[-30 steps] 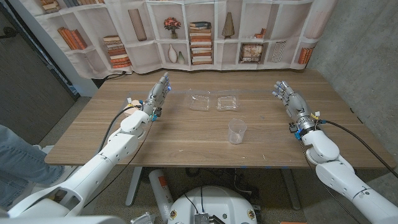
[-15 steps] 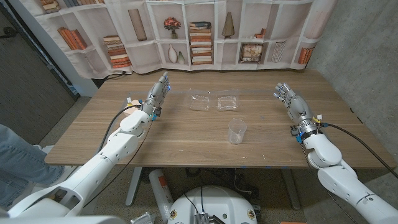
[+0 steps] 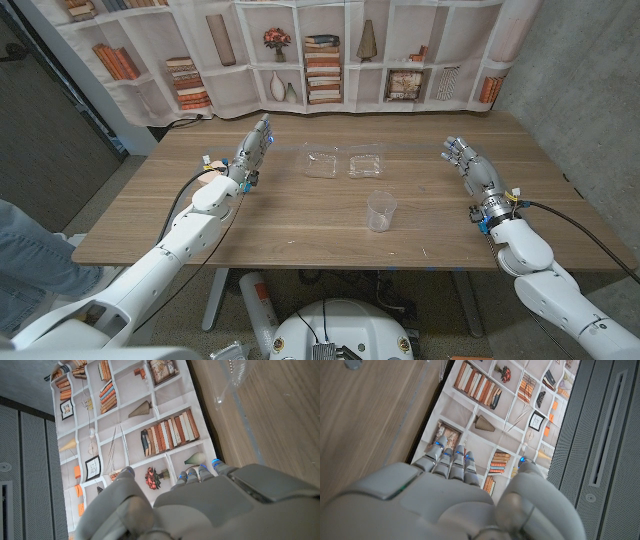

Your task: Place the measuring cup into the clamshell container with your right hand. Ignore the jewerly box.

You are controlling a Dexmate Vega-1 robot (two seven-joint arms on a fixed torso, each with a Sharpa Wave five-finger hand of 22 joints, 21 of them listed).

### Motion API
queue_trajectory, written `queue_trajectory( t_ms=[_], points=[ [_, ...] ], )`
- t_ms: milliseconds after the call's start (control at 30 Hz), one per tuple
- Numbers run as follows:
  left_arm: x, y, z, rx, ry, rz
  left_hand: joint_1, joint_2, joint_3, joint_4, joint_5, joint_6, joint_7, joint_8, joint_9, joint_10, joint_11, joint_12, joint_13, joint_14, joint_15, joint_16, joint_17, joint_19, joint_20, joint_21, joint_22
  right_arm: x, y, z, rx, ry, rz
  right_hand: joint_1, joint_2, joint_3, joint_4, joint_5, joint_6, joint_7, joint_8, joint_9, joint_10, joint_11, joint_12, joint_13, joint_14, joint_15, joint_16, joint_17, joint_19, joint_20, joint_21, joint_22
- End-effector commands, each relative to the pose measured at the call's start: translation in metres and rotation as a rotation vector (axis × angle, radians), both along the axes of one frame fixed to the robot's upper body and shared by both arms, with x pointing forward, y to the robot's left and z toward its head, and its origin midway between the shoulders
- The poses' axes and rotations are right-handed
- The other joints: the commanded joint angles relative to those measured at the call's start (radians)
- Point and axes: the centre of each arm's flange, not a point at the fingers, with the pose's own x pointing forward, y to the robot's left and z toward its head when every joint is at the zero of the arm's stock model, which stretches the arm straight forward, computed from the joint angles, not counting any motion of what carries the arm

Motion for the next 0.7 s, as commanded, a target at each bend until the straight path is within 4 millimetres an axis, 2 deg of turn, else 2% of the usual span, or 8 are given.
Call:
queue_trajectory(
  t_ms=[33,700],
  points=[
    [-0.001,-0.002,0.001,0.002,0.0,0.001,0.006,0.003,0.001,-0.002,-0.004,-0.049,-0.006,0.004,0.004,-0.057,-0.005,0.0,0.003,-0.163,-0.002,0.005,0.004,-0.222,-0.04,-0.004,0.004,-0.008,0.002,-0.003,-0.035,-0.019,-0.025,0.01,0.003,0.002,-0.004,0.004,0.006,0.0,0.001,0.004,0.003,-0.005,-0.003,0.004,0.002,0.0,-0.001,0.004,0.011,-0.029,-0.004,0.002],
    [0.0,-0.004,0.009,0.037,0.001,-0.003,0.007,0.004,-0.002,-0.003,-0.005,-0.045,-0.007,0.005,0.004,-0.054,-0.007,0.0,0.003,-0.161,-0.002,0.005,0.005,-0.221,-0.04,-0.004,0.004,-0.022,0.007,-0.012,-0.082,-0.03,-0.051,0.016,0.001,0.001,-0.012,0.006,0.002,-0.006,-0.002,0.004,-0.001,-0.005,-0.007,0.004,-0.003,0.002,-0.005,0.003,0.01,-0.026,-0.019,0.002]
  ],
)
